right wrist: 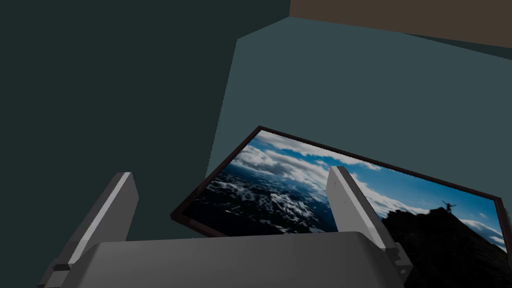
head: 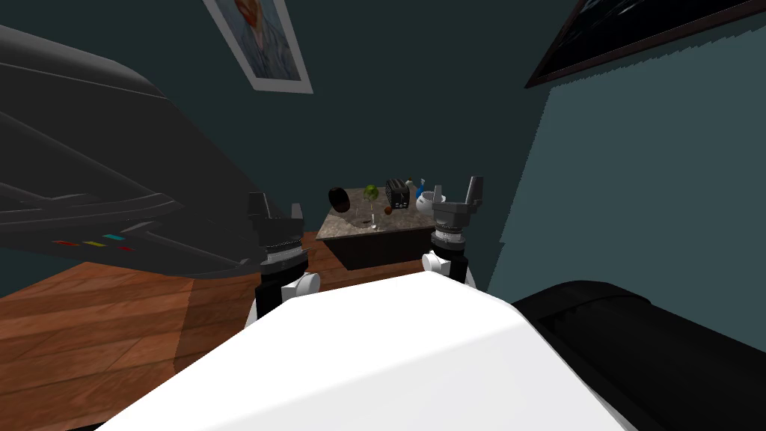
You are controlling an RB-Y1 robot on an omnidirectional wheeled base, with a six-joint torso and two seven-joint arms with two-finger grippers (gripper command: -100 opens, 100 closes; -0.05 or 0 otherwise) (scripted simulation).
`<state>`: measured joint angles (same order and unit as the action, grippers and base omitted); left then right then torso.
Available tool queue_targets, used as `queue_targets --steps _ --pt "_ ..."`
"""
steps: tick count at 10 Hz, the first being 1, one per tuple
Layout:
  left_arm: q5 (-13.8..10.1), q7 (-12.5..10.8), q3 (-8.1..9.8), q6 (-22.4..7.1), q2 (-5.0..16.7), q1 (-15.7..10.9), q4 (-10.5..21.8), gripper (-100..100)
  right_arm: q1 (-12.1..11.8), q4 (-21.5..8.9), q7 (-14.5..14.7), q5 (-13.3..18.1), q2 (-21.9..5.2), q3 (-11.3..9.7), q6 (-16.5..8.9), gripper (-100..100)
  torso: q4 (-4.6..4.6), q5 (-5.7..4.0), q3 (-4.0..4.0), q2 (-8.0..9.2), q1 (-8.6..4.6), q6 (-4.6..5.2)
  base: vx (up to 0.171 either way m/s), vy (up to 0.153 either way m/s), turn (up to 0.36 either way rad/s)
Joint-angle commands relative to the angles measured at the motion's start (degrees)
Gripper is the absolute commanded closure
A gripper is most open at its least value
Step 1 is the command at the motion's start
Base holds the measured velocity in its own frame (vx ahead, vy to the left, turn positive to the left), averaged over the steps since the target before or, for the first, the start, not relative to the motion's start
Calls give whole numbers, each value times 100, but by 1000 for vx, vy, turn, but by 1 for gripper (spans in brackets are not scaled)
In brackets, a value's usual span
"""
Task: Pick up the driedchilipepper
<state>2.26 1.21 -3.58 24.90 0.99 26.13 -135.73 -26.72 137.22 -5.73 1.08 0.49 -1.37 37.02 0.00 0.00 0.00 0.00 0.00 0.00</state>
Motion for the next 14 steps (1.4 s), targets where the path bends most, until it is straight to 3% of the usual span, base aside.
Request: queue_targets --steps 1,6,11,14 --pt "69 23 84 -201 249 -128 104 -100 0 0 0 0 0 0 0 0 0 0 0 0 0 0 11 -11 16" --pt "392 141 480 -1075 642 -740 603 -100 0 0 0 0 0 0 0 0 -3 -3 -8 -13 -13 1 24 -30 26" --pt "576 213 705 -1711 724 -1092 897 -100 0 0 0 0 0 0 0 0 -3 -2 -6 -11 -10 0 19 -28 13" --pt "781 295 957 -2219 776 -1490 1235 -100 0 0 0 0 0 0 0 0 -3 -2 -6 -10 -10 0 21 -29 15"
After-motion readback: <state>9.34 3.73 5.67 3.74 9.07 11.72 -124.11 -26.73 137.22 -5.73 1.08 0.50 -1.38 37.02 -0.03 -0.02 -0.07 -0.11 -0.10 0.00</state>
